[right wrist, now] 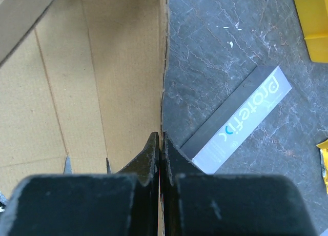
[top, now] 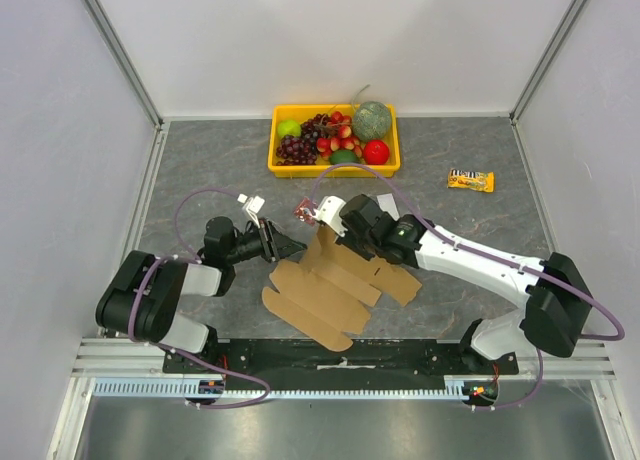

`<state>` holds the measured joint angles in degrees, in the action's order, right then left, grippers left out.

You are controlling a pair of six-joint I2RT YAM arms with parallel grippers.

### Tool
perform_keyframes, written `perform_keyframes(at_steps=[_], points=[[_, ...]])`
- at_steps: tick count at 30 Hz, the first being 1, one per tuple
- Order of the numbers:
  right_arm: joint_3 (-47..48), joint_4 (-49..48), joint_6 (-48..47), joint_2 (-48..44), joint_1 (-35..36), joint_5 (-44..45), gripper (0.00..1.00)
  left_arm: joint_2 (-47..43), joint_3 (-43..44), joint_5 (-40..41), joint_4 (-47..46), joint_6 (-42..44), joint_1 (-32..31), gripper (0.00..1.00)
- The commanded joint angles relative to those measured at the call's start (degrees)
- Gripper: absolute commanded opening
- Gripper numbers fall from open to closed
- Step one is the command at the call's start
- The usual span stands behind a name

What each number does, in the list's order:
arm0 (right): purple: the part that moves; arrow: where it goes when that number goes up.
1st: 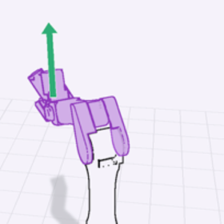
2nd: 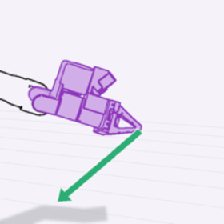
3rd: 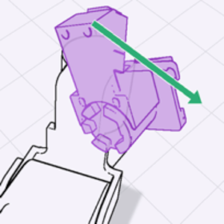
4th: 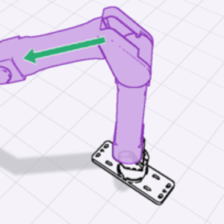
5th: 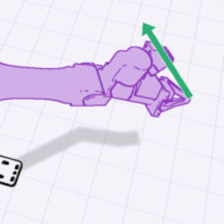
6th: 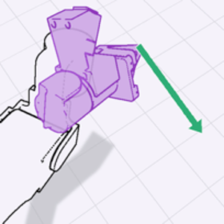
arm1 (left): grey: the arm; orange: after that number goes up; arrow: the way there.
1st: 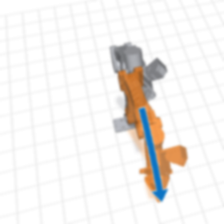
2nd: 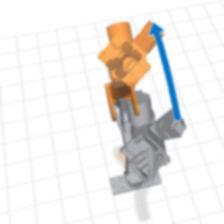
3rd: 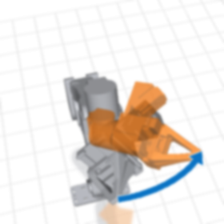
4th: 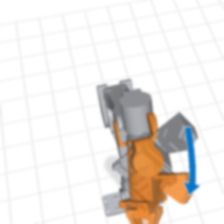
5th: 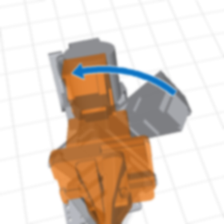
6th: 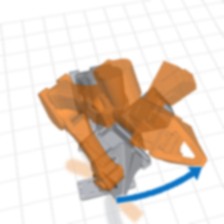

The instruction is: Fold the paper box

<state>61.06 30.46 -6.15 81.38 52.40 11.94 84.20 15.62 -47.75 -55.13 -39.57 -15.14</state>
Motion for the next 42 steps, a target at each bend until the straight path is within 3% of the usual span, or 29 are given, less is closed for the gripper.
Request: perform_keyframes(at_steps=[1,15,21,32,36,42], points=[[0.64,-2.51,-2.63,0.71,1.47,2.64,0.02,1.05,-0.32,-0.95,-4.54,1.95,-0.25,0.43],[-1.29,-3.65,-5.36,1.23,2.79,8.44,0.03,6.14,1.17,1.43,-7.87,3.80,1.07,0.44],[-3.13,-5.23,-6.85,-0.17,3.76,9.94,0.02,8.08,-0.67,1.43,-17.63,-0.59,1.86,0.48],[-5.33,-5.76,-8.52,-1.93,4.37,8.71,0.02,5.62,-8.49,-0.15,-32.21,-1.21,1.78,0.56],[-6.65,-6.29,-9.40,-2.28,4.46,7.75,0.02,5.62,-12.09,-1.29,-38.63,-0.68,1.60,0.66],[-7.44,-5.85,-10.81,-2.02,5.43,7.48,0.02,1.15,-13.94,-2.70,-40.23,0.46,1.16,0.84]])
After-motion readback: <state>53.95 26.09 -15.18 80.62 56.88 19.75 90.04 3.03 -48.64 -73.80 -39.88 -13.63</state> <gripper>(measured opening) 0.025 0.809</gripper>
